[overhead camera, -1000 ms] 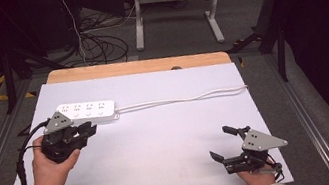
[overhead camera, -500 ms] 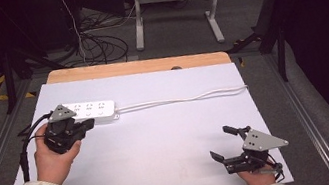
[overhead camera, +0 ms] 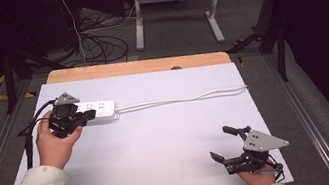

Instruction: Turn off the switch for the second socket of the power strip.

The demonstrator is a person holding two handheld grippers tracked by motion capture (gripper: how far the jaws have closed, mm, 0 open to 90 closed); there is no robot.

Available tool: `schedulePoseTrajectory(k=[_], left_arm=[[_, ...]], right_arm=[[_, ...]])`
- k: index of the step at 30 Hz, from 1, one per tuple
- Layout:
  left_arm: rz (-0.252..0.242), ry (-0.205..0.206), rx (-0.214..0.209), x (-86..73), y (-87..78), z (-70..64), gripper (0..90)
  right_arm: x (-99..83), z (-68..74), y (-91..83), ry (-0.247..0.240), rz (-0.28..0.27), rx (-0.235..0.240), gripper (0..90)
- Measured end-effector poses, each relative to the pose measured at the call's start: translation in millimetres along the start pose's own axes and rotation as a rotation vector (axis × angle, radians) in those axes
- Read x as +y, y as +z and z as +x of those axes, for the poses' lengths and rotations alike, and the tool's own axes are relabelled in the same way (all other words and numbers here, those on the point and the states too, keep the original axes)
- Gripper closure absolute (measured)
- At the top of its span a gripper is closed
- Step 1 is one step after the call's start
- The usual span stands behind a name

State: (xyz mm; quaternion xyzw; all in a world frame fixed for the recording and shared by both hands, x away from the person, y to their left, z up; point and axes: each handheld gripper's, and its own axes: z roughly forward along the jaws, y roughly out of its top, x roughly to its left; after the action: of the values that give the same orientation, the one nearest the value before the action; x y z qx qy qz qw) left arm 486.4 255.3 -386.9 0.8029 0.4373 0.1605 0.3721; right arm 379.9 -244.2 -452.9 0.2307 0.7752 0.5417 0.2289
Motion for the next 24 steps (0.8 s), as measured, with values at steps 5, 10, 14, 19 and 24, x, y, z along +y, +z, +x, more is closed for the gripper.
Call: schedulePoseTrajectory(k=[5, 10, 14, 19, 24], left_arm=[[0.015, -0.029, 0.04, 1.1, 9.1, 9.3, 89.8], [0.007, -0.024, 0.051, -0.1, 19.5, 16.2, 90.0], [0.006, -0.014, 0.071, -1.1, 25.7, 21.6, 90.0], [0.004, -0.001, 0.101, -3.0, 33.2, 26.9, 90.0], [0.012, -0.004, 0.12, -5.5, 39.5, 32.7, 90.0]], right_arm=[[-0.1, 0.2, 0.2, 0.002, -0.005, 0.012, 11.4], [-0.1, 0.4, 0.8, -0.005, -0.002, 0.012, 11.4], [-0.1, 0.4, 1.0, -0.006, -0.001, 0.016, 11.5], [-0.1, 0.4, 1.4, -0.009, 0.002, 0.017, 11.4], [-0.1, 0.6, 1.2, -0.009, 0.001, 0.018, 11.5]])
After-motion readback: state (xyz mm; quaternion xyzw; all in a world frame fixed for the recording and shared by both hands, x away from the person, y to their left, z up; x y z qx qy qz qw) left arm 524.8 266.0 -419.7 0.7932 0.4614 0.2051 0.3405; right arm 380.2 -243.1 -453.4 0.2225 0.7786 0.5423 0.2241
